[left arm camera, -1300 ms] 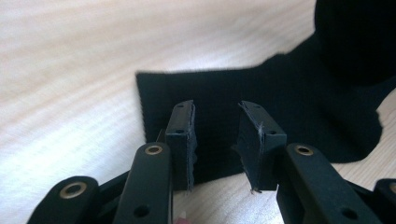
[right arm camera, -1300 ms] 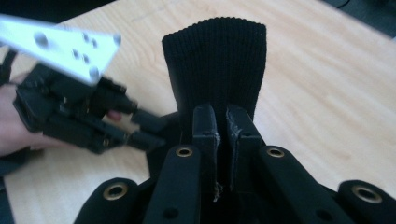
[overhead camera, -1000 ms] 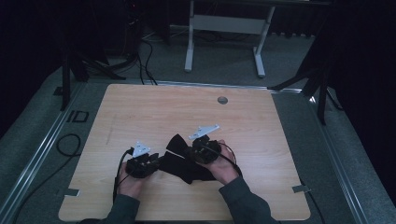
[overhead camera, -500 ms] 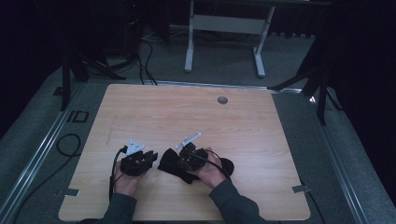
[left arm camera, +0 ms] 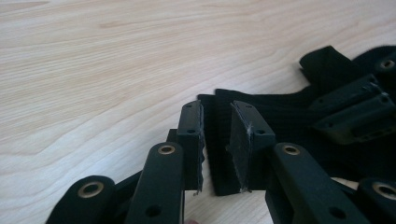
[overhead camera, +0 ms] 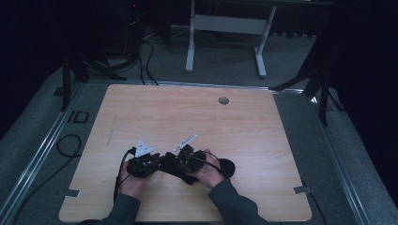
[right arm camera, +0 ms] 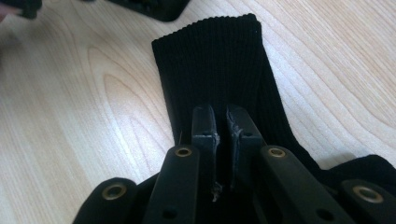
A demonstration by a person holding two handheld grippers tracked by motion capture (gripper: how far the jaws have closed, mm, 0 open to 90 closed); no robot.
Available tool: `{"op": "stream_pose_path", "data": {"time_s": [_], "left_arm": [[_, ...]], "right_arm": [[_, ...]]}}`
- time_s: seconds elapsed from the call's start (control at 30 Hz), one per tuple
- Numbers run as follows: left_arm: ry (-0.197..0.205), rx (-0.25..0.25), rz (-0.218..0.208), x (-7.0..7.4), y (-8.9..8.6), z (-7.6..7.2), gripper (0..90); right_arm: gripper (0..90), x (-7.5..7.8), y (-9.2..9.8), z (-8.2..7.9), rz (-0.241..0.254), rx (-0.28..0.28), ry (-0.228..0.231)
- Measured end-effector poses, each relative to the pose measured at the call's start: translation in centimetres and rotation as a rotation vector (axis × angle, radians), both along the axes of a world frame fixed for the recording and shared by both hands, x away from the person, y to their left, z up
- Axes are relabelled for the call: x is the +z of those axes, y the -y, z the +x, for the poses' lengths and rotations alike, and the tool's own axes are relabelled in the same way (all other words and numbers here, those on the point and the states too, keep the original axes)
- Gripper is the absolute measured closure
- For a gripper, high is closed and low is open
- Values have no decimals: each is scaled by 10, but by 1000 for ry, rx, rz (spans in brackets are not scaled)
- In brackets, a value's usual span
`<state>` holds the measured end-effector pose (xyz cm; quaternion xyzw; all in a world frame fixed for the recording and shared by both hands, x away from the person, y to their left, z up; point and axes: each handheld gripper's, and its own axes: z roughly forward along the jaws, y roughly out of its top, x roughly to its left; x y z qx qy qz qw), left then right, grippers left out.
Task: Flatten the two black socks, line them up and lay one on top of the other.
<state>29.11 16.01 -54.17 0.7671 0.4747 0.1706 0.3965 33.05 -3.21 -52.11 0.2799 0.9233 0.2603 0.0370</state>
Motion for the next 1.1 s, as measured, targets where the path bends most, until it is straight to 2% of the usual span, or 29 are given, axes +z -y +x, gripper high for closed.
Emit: {"op": "stream_pose_path", "data": {"time_s": [0.17,0.3,0.37,0.4,0.43,0.47,0.5,0.53,0.63,0.67,0.73,0.8,0.87,0.93,0.97,1.1], "left_arm": [[-11,-36,31,-4,8,3,764],[-48,-69,111,-13,17,8,761],[-54,-67,111,-13,17,9,761],[-59,-68,106,-13,17,9,761],[-64,-69,102,-13,16,9,761],[-70,-69,95,-13,15,10,762],[-70,-69,95,-13,15,10,763],[-70,-68,96,-13,15,10,763],[-68,-67,98,-13,15,9,763],[-68,-66,98,-13,16,9,763],[-67,-64,97,-14,16,9,763],[-64,-64,100,-14,16,9,763],[-61,-63,102,-14,16,8,763],[-62,-64,105,-14,16,8,763],[-62,-64,105,-14,16,8,763],[-60,-63,106,-14,16,8,763]], "right_arm": [[830,-1,-1,1,0,-2,-2],[825,-3,-1,3,-4,-6,-8],[789,-4,-1,3,-4,-4,-15],[744,-2,1,3,16,-4,-16],[744,-2,1,3,16,-4,-16],[711,4,5,2,45,-8,-7],[711,4,5,2,45,-8,-7],[686,14,12,2,79,-16,11],[672,22,21,3,101,-30,30],[670,29,31,4,107,-61,55],[670,32,37,5,107,-71,68],[672,35,56,7,106,-119,93],[673,35,62,7,103,-138,97],[690,28,78,8,91,-190,88],[690,28,78,8,91,-190,88],[725,7,92,8,60,-250,44]]}}
